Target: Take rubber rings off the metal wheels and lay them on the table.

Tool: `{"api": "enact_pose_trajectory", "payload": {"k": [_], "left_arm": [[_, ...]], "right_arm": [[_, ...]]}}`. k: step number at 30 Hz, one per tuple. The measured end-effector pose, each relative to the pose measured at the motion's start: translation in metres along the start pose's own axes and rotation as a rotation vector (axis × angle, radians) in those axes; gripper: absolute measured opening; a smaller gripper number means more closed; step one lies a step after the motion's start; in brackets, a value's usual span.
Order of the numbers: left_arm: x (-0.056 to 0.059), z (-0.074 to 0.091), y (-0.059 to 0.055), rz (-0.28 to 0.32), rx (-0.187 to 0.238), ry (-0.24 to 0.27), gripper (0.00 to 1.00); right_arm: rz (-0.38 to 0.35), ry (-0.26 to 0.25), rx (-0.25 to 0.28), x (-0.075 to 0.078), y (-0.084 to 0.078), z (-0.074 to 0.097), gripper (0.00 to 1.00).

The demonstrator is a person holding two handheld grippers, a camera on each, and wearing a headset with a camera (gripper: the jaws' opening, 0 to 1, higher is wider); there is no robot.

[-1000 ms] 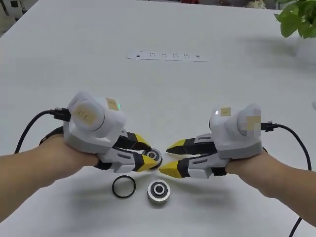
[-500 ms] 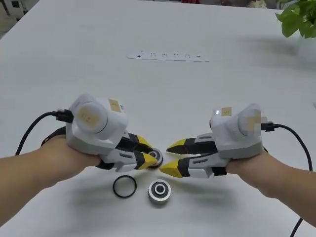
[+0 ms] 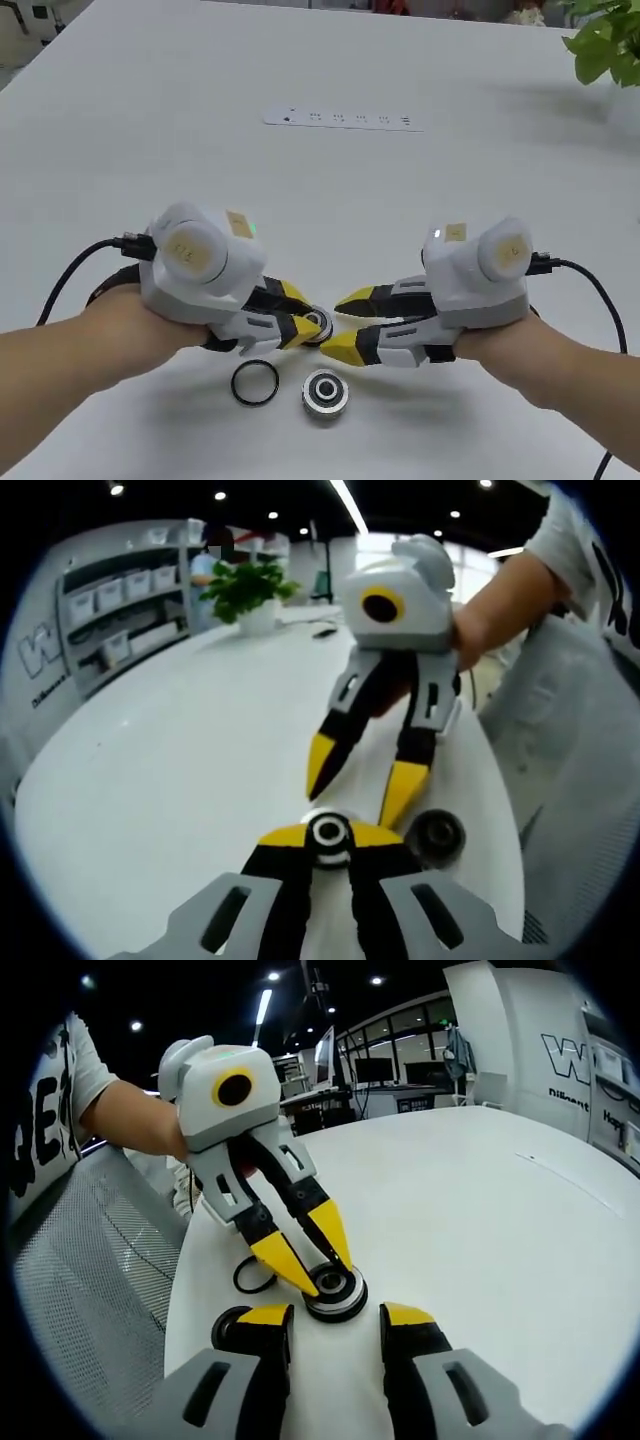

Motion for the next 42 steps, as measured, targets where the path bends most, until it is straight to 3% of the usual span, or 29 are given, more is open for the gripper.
{"api": "enact_pose_trajectory", "payload": {"k": [15,22,42], "left_arm": [[0.003,0.0,-0.001,0.004,-0.005,0.02,0.14],[0.004,0.0,-0.001,0.006,-0.002,0.025,0.14],[0.007,0.001,-0.001,0.003,-0.005,0.033,0.13]], "right_arm": [[0.005,0.006,0.003,-0.002,0.002,-0.014,0.33],[-0.01,0.012,0.009,-0.002,0.001,-0.013,0.27],[-0.022,0.02,0.016,-0.004,0.0,-0.009,0.24]]}}
Point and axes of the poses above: the centre of the closed fingertips' face, and the gripper's own axes: z roughly backward along the fingers, x roughly to its right, y roughly out of its top, the point moved 9 cm from there along z, roughly backward along the fingers, and after that the axes turned 5 degrees about -z, right-handed, at the moved point
